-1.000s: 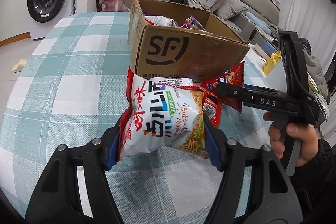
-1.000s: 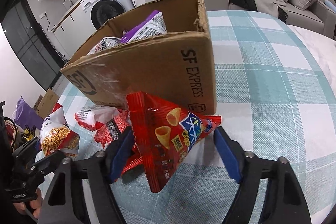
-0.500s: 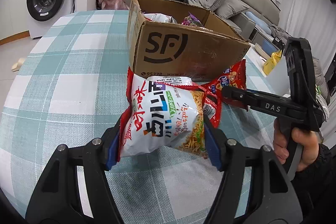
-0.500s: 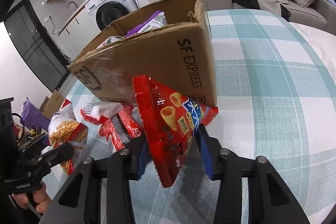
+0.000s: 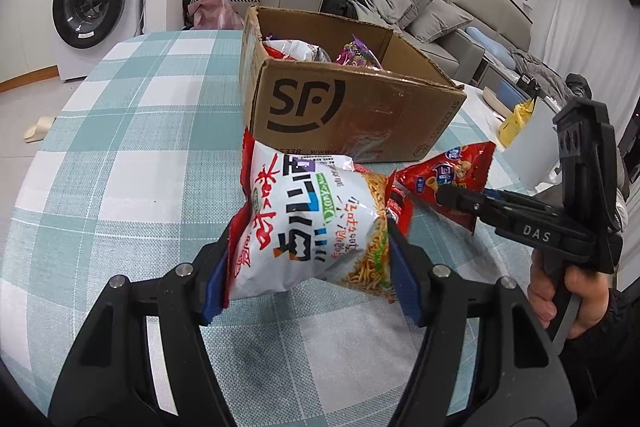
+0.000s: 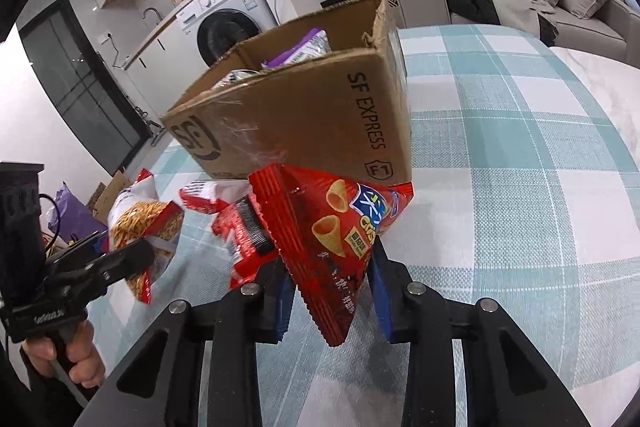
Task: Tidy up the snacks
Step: 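Lift the noodle bag and red cone-snack bag and carry both over the box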
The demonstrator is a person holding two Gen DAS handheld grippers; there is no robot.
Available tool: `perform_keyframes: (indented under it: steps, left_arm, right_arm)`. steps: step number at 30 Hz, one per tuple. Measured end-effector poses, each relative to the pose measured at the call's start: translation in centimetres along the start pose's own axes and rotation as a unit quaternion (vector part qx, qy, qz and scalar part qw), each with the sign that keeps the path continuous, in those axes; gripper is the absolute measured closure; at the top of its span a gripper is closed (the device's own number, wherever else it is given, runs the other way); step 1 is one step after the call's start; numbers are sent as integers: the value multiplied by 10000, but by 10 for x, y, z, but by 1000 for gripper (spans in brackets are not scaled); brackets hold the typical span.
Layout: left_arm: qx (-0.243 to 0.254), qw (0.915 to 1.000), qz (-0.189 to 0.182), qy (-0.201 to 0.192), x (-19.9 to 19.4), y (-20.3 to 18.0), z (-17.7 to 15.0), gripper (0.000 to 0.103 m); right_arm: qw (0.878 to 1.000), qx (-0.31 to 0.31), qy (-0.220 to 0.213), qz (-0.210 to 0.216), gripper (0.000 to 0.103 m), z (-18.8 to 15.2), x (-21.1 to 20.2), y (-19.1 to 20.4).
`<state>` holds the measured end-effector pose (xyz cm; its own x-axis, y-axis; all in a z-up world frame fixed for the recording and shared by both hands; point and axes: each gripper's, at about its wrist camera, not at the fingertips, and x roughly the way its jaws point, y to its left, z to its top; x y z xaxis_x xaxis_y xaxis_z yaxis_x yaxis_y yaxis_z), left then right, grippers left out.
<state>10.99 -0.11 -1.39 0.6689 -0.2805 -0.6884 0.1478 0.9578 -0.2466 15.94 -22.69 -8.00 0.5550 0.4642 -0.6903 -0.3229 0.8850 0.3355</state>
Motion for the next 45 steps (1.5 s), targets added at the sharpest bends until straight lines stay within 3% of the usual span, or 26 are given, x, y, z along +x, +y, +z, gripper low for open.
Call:
perform_keyframes:
  steps: [25,45]
  left_arm:
    - [222,9986,93,-477,-30,-16,41,38]
    - [374,9963,126,-766,-17,-23,107,38]
  right_arm:
    - [9961,-509,-648,320,70,25,-74,40]
    - [9942,-457,-955,186,70,68,-81,43]
